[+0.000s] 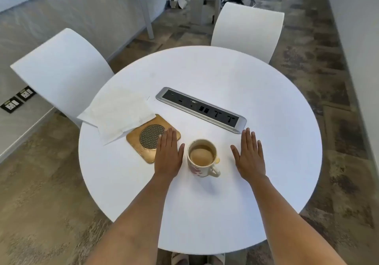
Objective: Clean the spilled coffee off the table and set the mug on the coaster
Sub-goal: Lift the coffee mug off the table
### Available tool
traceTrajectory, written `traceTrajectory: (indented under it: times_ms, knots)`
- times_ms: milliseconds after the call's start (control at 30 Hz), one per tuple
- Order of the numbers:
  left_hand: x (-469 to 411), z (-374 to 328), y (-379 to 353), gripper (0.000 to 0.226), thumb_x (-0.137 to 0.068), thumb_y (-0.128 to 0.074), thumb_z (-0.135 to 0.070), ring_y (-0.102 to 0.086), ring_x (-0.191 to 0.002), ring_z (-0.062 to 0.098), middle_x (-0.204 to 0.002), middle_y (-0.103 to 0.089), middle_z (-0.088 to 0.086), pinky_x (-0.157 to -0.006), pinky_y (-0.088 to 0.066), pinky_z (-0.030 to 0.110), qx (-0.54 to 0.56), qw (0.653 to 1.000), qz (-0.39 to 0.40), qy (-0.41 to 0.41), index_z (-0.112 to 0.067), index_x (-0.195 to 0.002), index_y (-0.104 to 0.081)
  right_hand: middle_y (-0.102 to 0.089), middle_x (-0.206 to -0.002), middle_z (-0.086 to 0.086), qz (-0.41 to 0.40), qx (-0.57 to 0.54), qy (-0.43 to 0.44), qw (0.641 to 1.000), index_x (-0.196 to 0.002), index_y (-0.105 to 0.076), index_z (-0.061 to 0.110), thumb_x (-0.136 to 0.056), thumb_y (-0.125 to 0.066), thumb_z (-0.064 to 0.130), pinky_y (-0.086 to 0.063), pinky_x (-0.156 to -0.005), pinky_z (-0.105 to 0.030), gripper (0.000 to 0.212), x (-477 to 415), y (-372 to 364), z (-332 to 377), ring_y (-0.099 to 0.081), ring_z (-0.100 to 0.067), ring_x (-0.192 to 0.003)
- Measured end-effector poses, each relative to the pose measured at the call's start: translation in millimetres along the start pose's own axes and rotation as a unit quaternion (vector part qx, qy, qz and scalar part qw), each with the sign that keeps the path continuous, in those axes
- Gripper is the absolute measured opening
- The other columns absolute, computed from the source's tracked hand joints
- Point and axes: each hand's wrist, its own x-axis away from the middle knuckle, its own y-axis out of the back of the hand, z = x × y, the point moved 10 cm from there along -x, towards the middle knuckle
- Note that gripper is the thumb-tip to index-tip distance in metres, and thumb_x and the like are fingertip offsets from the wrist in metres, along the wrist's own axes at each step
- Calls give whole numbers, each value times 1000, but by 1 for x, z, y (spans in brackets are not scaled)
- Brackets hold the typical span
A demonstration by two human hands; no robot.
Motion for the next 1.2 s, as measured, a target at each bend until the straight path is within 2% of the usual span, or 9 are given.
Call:
traceTrajectory:
  times_ms: [67,167,267,533,900,1033,1200]
  knots:
    - [4,3,-4,54,-99,-36,-29,-24,-141,31,-151,-28,19,-119,-14,41,-1,1000,3,9,1,-143,-27,11,-160,-1,11,-3,-5,1000,-149,10,13,-100,-19,44,3,-121,-34,65,2,-7,-1,10,-16,-147]
    - [14,8,-21,56,-101,-29,-32,-12,-145,26,-156,-16,14,-119,-2,35,0,999,30,13,-2,-147,-16,10,-160,-1,31,-11,-7,999,-149,9,13,-100,-20,43,3,-121,-34,64,8,-23,-1,9,-16,-147]
    - [19,11,-33,57,-101,-26,-33,-5,-146,23,-158,-9,11,-119,0,31,3,999,46,9,-5,-148,-10,12,-160,-1,62,-8,-12,998,-149,10,12,-100,-19,43,4,-121,-33,64,13,-37,-3,10,-16,-147]
    - [30,11,-46,56,-100,-33,-29,-5,-146,26,-157,-11,12,-117,1,32,37,998,59,10,-4,-147,-16,12,-160,0,74,-6,-13,997,-149,10,14,-100,-17,43,5,-120,-33,63,16,-48,-6,11,-16,-147]
    - [29,12,-48,57,-101,-25,-33,2,-146,23,-158,-1,10,-118,2,33,22,997,76,14,-6,-148,-9,12,-160,-1,81,-7,-14,997,-149,9,13,-100,-19,44,5,-120,-34,64,16,-48,-6,10,-16,-147]
    - [26,11,-46,55,-101,-26,-32,0,-146,24,-158,-1,12,-118,-2,34,17,996,91,10,-7,-148,-13,2,-161,-2,70,-28,-23,997,-150,-2,11,-100,-26,42,-1,-120,-35,64,14,-39,-3,3,-19,-148]
    - [24,0,-36,49,-98,-37,-22,-11,-145,24,-155,-15,16,-118,-8,33,75,992,91,-37,-5,-143,-27,-28,-153,-6,38,-77,-59,995,-143,-33,10,-97,-44,25,-27,-111,-39,49,9,-16,1,-24,-24,-141]
